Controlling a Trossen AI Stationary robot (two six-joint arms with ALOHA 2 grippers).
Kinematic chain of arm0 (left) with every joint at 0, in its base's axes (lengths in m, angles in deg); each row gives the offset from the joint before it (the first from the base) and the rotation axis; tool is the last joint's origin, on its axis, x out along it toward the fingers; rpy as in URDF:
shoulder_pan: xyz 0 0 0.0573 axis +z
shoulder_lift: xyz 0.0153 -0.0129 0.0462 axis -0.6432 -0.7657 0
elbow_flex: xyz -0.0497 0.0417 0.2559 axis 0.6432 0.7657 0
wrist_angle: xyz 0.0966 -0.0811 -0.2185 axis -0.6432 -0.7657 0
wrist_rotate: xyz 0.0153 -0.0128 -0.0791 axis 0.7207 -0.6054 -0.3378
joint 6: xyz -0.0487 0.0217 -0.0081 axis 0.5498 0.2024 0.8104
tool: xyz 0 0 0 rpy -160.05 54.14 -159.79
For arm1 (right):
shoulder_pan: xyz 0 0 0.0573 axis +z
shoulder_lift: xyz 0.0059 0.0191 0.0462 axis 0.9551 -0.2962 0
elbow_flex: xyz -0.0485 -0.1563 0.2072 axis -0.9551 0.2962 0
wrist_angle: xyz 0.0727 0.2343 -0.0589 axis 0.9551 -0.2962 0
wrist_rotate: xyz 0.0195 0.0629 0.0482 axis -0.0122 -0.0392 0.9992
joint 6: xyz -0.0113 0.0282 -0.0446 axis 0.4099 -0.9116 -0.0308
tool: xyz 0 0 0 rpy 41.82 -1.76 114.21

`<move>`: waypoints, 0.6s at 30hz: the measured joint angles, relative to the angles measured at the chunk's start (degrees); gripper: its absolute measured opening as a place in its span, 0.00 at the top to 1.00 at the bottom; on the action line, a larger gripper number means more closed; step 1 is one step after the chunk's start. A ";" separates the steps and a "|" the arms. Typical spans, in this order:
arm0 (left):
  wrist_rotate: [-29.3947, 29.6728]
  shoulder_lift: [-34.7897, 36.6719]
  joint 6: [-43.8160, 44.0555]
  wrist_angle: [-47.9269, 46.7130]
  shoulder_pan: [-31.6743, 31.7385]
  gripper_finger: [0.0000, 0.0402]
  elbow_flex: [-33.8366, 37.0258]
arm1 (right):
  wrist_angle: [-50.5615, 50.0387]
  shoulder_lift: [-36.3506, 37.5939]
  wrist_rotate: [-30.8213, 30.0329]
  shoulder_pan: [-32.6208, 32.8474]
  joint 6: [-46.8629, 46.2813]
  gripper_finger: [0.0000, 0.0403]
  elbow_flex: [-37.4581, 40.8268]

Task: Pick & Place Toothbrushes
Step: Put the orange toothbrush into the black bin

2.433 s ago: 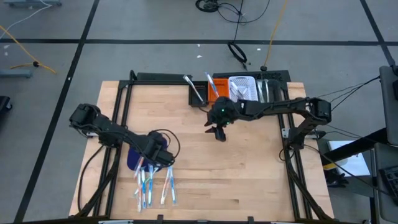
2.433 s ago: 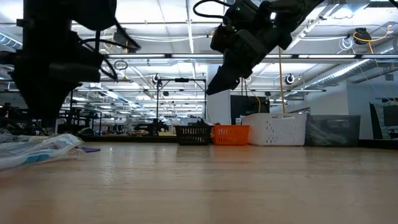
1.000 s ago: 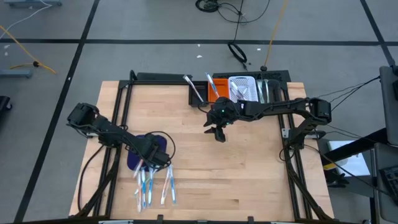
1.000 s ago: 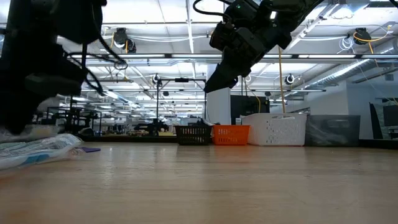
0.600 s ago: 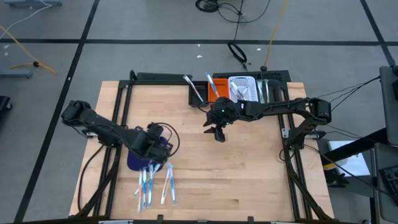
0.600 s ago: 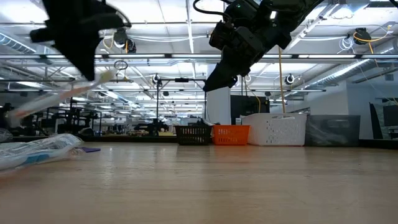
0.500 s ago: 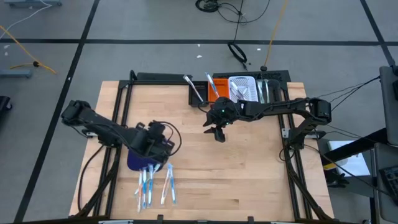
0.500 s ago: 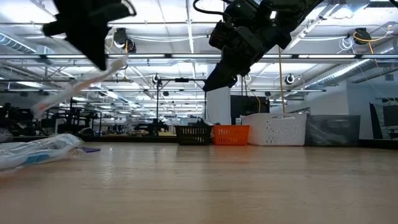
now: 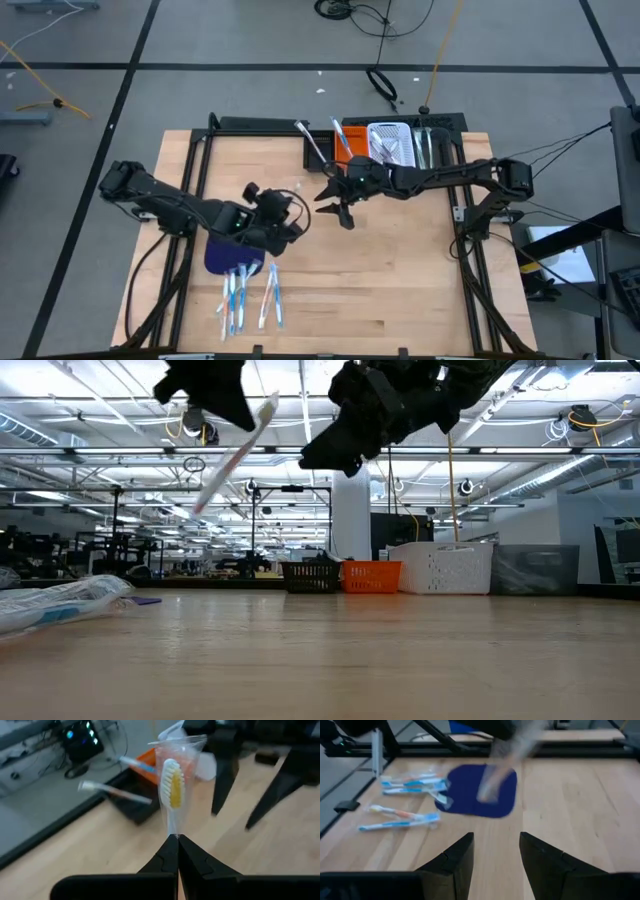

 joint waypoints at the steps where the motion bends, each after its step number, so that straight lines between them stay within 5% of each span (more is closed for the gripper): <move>1: 0.01 0.00 -2.50 2.22 0.44 1.00 0.00 | 0.61 0.00 -0.01 0.35 0.02 0.62 0.00; 8: -0.79 0.00 -14.87 12.65 3.20 1.00 0.00 | 6.12 0.01 0.28 1.70 -1.39 0.62 0.00; 18: -1.81 0.00 -20.00 17.01 4.60 1.00 0.00 | 10.66 0.01 1.23 1.72 -1.52 0.62 0.00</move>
